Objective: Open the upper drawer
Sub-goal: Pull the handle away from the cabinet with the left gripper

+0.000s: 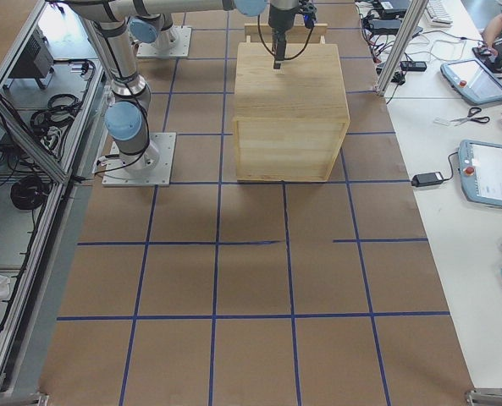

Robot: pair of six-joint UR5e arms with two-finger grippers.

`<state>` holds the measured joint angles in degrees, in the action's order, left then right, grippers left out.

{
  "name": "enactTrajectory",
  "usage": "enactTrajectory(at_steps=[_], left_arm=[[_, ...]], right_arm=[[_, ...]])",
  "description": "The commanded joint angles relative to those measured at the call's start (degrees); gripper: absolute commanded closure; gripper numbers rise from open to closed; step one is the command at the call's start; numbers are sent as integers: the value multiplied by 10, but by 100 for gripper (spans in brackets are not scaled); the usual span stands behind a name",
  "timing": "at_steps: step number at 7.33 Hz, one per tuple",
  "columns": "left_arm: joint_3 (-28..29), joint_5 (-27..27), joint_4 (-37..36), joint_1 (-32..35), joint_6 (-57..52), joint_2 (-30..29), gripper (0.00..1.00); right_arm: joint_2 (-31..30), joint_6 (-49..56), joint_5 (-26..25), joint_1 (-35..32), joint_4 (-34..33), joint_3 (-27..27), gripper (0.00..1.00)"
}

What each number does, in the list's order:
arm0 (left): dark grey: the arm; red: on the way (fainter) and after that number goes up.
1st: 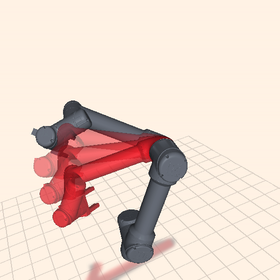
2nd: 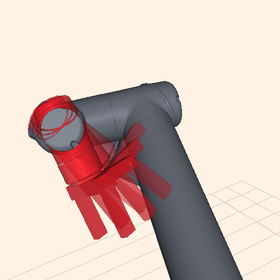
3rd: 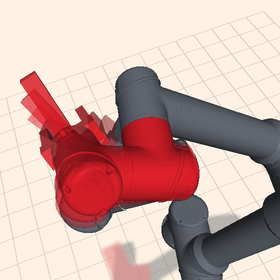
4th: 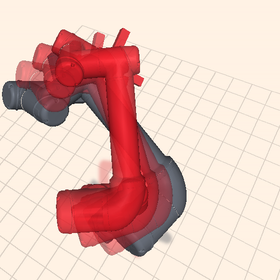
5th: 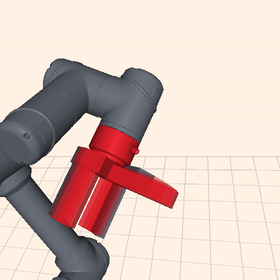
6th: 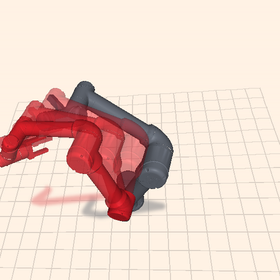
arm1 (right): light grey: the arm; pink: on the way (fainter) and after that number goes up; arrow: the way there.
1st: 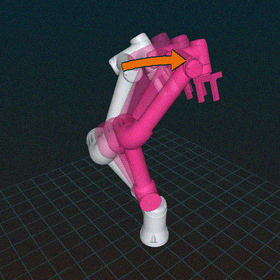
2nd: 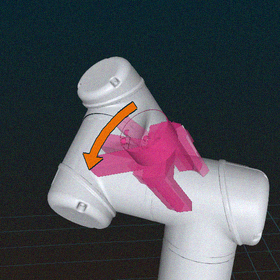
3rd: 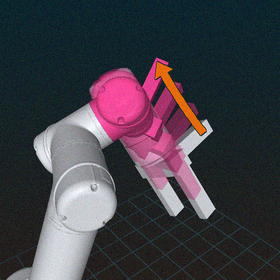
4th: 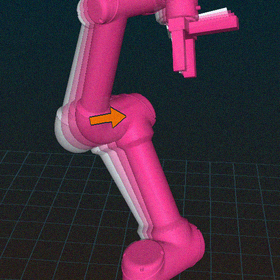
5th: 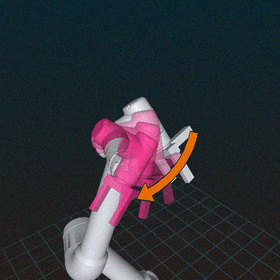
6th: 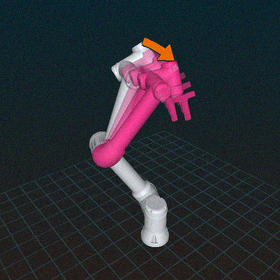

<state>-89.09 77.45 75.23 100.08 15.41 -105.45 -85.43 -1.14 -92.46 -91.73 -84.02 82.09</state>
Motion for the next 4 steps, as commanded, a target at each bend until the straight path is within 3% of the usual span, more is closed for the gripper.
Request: enactTrajectory(at_steps=[1,4], left_arm=[[-19,17,6,-25,-30,11,0],[-22,17,5,-36,-36,16,0]], right_arm=[[0,1,0,0,0,0,0],[0,1,0,0,0,0,0]])
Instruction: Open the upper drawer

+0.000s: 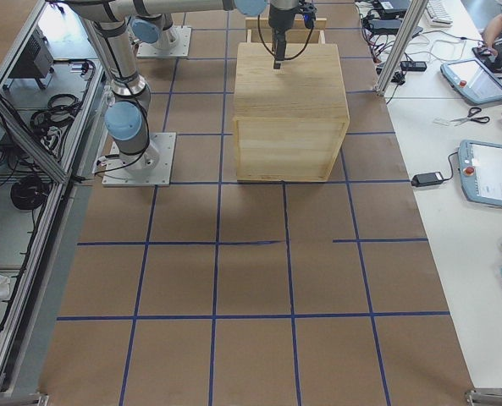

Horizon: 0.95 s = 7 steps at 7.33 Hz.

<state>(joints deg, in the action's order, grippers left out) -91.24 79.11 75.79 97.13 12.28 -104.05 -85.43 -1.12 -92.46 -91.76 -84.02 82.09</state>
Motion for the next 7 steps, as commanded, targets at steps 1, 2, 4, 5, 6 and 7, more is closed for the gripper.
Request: enactTrajectory(at_steps=[1,2,4,5,6,7], left_arm=[[-2,0,6,-6,-6,3,0],[-1,-1,8,-6,-6,5,0],[7,-5,8,-5,-6,7,0],[9,-5,8,-6,-6,10,0],[10,-7,12,-6,-6,17,0],[14,-8,30,-6,-6,29,0]], right_arm=[[0,0,0,1,0,0,0],[0,0,0,1,0,1,0],[0,0,0,1,0,0,0],[0,1,0,1,0,0,0],[0,0,0,0,0,0,0],[0,0,0,0,0,0,0]])
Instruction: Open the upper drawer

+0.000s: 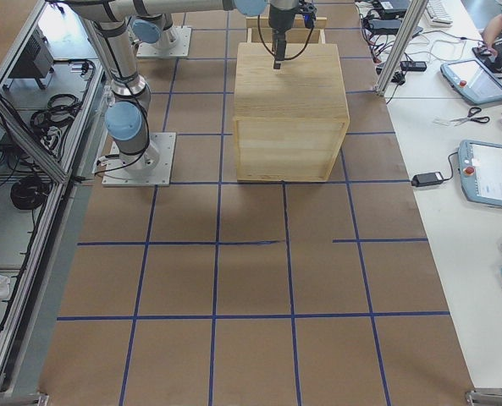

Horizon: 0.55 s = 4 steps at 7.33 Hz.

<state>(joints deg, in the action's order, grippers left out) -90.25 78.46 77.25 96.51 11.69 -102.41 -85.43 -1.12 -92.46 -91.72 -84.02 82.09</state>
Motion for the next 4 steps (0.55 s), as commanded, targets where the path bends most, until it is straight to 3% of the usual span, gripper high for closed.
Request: enactTrajectory(at_steps=[1,4], left_arm=[[12,0,39,-3,-3,22,0],[31,2,105,-49,-54,49,0]], right_arm=[[0,1,0,0,0,0,0],[0,0,0,0,0,1,0]])
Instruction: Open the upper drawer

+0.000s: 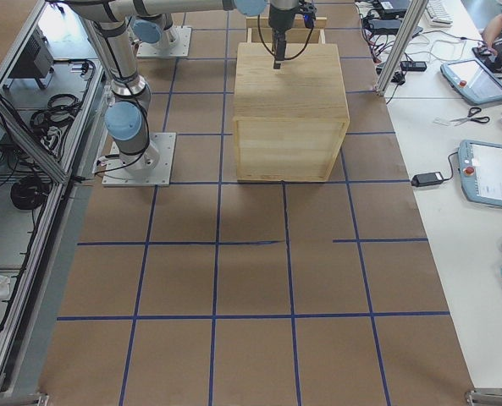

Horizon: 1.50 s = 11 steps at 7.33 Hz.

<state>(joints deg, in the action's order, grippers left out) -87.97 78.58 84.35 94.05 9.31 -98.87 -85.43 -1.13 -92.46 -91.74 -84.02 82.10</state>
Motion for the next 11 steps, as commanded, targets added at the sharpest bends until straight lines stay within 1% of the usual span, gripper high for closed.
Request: enactTrajectory(at_steps=[1,2,3,4,5,6,9,11], left_arm=[[11,4,50,-40,-40,24,0],[18,33,63,-50,-46,35,0],[40,85,95,-50,-50,47,0],[67,103,131,-48,-60,59,0],[92,114,157,-44,-61,72,0],[96,125,164,-42,-61,78,0],[96,127,157,-42,-75,77,0],[91,126,132,-42,-79,69,0]], right_arm=[[0,0,0,0,0,0,0],[0,1,0,0,0,0,0],[0,0,0,0,0,0,0],[0,1,0,0,0,0,0],[0,0,0,1,0,0,0],[0,0,0,0,0,0,0],[0,0,0,0,0,0,0],[0,0,0,0,0,0,0]])
